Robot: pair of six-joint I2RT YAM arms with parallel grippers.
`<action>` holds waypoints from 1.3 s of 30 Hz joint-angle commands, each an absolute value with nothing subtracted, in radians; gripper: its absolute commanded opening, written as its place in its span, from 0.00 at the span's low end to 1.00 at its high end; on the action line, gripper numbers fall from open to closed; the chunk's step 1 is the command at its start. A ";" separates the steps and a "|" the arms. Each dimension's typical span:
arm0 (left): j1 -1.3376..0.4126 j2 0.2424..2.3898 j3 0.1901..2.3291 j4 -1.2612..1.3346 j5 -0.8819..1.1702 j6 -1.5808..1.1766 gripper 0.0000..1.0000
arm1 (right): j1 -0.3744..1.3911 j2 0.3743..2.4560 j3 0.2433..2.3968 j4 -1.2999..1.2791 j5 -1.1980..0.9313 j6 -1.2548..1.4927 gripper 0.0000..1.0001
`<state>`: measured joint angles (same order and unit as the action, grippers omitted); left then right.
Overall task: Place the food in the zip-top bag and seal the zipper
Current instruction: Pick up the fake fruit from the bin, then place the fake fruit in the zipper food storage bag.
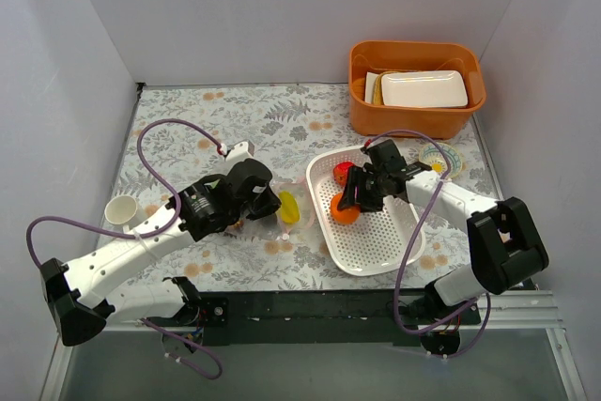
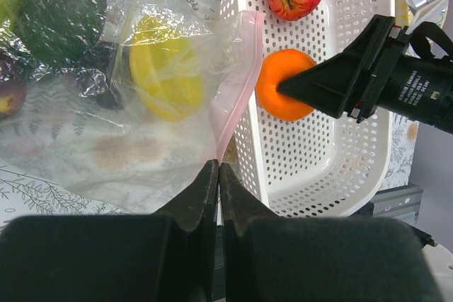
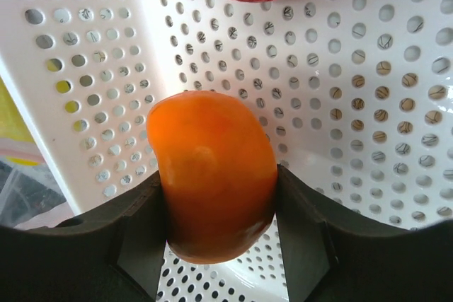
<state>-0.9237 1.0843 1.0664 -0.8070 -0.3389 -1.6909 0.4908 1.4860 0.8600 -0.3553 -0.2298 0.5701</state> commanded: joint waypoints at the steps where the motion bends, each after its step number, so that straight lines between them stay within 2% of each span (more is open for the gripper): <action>1: -0.919 1.085 1.077 -0.804 -0.339 -1.684 0.00 | 0.486 1.424 0.903 -0.387 -0.227 0.554 0.39; 9: -0.919 1.088 1.071 -0.799 -0.334 -1.684 0.00 | 0.489 1.369 0.887 -0.318 -0.388 0.606 0.38; 21: -0.917 1.098 1.072 -0.795 -0.328 -1.686 0.00 | 0.494 1.287 0.908 -0.262 -0.472 0.635 0.39; 26: -0.917 1.097 1.075 -0.795 -0.330 -1.684 0.00 | 0.529 1.307 0.977 -0.342 -0.422 0.569 0.39; 39: -0.917 1.089 1.071 -0.801 -0.328 -1.694 0.00 | 0.644 1.374 1.012 -0.287 -0.468 0.584 0.39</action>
<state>-0.9237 1.1053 1.0664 -0.8001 -0.3275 -1.6917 0.6147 1.3514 0.9543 -0.3233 -0.4393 0.5941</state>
